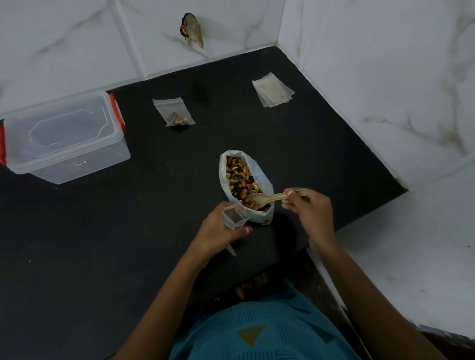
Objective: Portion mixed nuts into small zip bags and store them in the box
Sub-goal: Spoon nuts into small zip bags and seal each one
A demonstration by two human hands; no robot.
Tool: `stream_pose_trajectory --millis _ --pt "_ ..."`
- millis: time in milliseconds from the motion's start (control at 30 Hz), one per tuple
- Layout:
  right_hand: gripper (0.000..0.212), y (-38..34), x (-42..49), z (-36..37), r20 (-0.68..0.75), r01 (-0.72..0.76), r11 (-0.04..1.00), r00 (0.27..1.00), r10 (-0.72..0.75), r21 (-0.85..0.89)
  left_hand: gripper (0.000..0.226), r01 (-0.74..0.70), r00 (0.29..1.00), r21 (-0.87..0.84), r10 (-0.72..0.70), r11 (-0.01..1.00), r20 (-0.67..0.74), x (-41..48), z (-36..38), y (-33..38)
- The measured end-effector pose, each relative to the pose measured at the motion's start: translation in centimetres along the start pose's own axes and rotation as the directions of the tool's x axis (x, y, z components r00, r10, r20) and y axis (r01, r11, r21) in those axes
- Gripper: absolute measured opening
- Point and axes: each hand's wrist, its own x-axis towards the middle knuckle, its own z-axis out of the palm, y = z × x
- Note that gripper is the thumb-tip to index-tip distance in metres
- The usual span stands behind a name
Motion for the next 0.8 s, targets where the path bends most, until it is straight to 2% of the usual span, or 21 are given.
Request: stream_pose_trajectory --millis 133,233,300,367,400,467,567,700,800 --pt "0.010 -0.37 0.32 -0.61 -0.013 -0.113 0.985 0.993 0.116 0.129 0.045 0.005 1.000 0.005 -0.005 1.000 -0.003 0.07 -0.03 0.05" --pt "0.012 -0.36 0.42 -0.46 -0.015 -0.113 0.985 0.993 0.116 0.130 0.045 0.006 1.000 -0.006 -0.006 1.000 0.000 -0.07 0.04 0.14" --pt "0.012 -0.17 0.13 -0.36 0.006 0.052 0.998 0.999 -0.052 -0.047 0.045 0.006 1.000 -0.006 -0.006 1.000 -0.002 -0.12 0.10 0.11" --pt "0.010 -0.07 -0.28 -0.38 0.122 0.292 0.920 0.956 -0.268 -0.261 0.045 0.003 1.000 -0.005 -0.003 1.000 -0.005 -0.14 0.12 0.15" --pt "0.010 -0.04 -0.36 -0.41 0.183 0.371 0.873 0.927 -0.328 -0.317 0.045 0.002 1.000 -0.005 -0.002 1.000 -0.006 -0.12 0.11 0.15" --pt "0.011 -0.05 -0.29 -0.56 0.242 0.429 0.824 0.901 -0.360 -0.371 0.045 0.002 1.000 -0.006 -0.002 1.000 -0.009 -0.10 0.10 0.18" --pt "0.011 -0.04 -0.06 -0.61 0.216 0.354 0.867 0.932 -0.293 -0.351 0.045 0.000 1.000 -0.011 0.000 1.000 -0.006 -0.04 0.17 0.08" --pt "0.011 0.06 0.28 -0.26 0.098 0.116 0.976 0.990 -0.099 -0.183 0.045 -0.007 1.000 0.014 0.007 1.000 -0.004 0.08 0.27 0.10" --pt "0.013 -0.05 0.56 -0.47 0.051 -0.019 0.999 0.998 0.022 -0.044 0.045 -0.005 1.000 0.025 0.005 1.000 0.004 0.09 0.27 0.16"
